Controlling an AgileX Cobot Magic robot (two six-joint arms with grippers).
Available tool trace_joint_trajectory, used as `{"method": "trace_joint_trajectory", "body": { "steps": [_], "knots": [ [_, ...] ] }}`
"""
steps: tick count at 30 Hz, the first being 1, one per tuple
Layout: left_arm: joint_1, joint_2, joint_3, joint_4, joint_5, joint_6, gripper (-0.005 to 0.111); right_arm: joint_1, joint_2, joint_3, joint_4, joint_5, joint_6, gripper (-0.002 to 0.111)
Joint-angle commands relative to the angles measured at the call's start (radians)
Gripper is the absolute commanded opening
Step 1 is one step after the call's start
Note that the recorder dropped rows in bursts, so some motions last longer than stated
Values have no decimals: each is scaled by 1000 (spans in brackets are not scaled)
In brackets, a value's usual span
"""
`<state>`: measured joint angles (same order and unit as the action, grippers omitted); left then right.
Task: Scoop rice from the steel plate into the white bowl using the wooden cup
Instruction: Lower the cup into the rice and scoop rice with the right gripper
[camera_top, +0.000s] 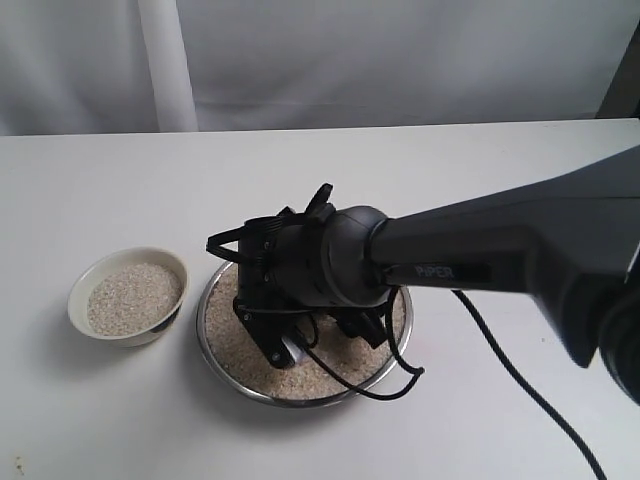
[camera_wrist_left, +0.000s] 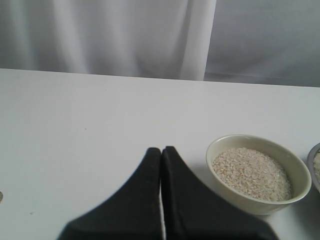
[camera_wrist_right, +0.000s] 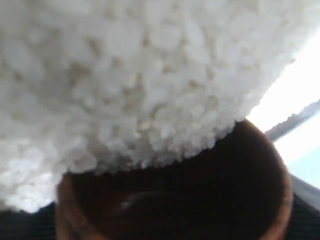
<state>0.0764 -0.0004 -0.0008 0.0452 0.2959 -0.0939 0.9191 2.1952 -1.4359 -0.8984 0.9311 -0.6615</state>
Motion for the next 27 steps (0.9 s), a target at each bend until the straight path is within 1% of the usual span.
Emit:
{"method": "trace_joint_trajectory", "body": {
  "steps": [1, 27],
  "knots": [
    [-6, 0, 1, -1, -11, -2, 0, 9, -8, 2, 73, -49, 7, 0],
    [-6, 0, 1, -1, -11, -2, 0, 13, -18, 2, 189, -186, 3, 0]
  ]
}}
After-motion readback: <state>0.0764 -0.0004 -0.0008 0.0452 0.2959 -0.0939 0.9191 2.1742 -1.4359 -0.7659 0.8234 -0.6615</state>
